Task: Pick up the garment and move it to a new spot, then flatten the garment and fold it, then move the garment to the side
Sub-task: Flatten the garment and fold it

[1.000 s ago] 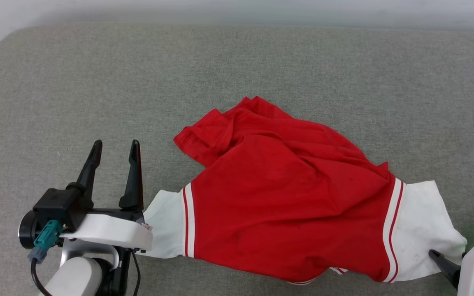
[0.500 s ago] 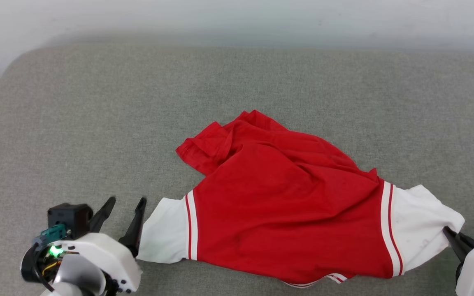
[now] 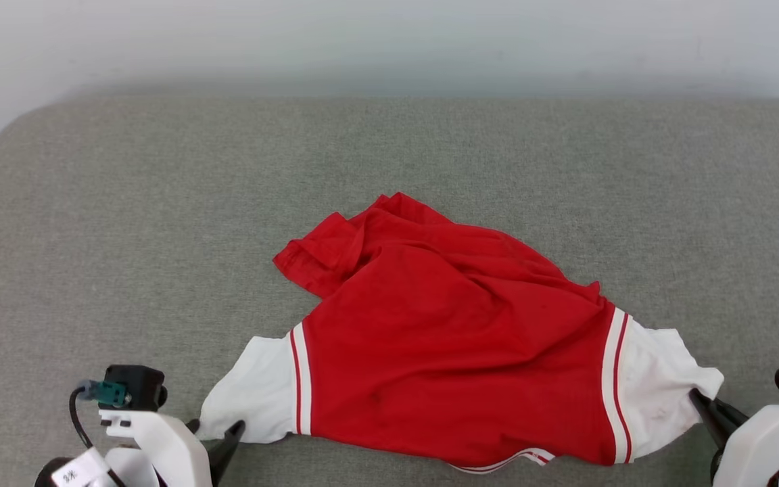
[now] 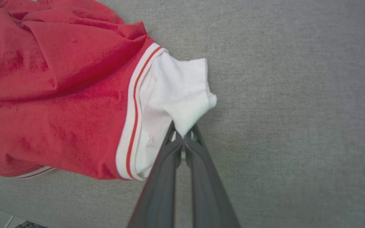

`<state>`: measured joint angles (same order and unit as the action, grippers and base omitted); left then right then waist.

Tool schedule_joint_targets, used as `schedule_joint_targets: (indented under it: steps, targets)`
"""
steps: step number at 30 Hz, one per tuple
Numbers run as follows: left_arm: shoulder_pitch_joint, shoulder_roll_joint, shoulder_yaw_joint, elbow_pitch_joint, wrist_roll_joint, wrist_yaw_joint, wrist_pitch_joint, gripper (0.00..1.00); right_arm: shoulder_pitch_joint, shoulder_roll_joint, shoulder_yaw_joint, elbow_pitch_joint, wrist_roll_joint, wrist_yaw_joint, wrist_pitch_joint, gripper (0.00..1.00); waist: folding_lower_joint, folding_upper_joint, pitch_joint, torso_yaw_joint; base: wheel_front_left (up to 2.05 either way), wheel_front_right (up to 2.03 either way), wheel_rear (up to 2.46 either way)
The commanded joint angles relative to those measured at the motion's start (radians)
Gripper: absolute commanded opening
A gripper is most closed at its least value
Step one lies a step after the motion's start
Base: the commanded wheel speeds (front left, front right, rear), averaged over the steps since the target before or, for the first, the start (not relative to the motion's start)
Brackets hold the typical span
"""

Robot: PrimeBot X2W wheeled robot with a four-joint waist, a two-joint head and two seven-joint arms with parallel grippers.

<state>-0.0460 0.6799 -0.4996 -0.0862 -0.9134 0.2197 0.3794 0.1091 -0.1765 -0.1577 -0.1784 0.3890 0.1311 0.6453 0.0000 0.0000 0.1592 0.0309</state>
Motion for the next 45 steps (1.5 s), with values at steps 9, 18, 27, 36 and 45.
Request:
schedule_joint_targets:
  steps: [9,18,27,36,45]
  targets:
    - [-0.12,-0.044,-0.028,0.208,-0.053,-0.052,0.105,1.0,-0.052,0.007,0.044,0.034,0.017,-0.001,-0.029,0.0,0.0,0.0,0.074,-0.043,0.0,0.0,0.0]
    - [-0.144,-0.082,-0.1,0.28,-0.074,-0.104,0.199,0.0,-0.076,0.0,0.03,0.067,0.029,-0.001,-0.061,0.0,0.0,0.0,0.086,-0.05,0.0,0.0,0.0]
    - [-0.207,-0.01,-0.013,0.156,0.071,-0.038,-0.022,0.0,-0.124,-0.02,-0.024,0.055,-0.004,-0.001,-0.13,0.0,0.0,0.0,0.023,-0.023,0.0,0.0,0.0]
    - [-0.335,-0.001,0.071,0.052,0.157,0.017,-0.151,0.0,-0.303,-0.034,-0.054,0.075,-0.058,-0.001,-0.187,0.0,0.0,0.0,-0.007,-0.008,0.0,0.0,0.0]
    - [-0.679,-0.052,0.103,0.159,0.221,-0.016,-0.205,0.0,-0.629,-0.06,0.003,0.167,-0.093,-0.001,-0.215,0.0,0.0,0.0,0.031,-0.022,0.0,0.0,0.0]
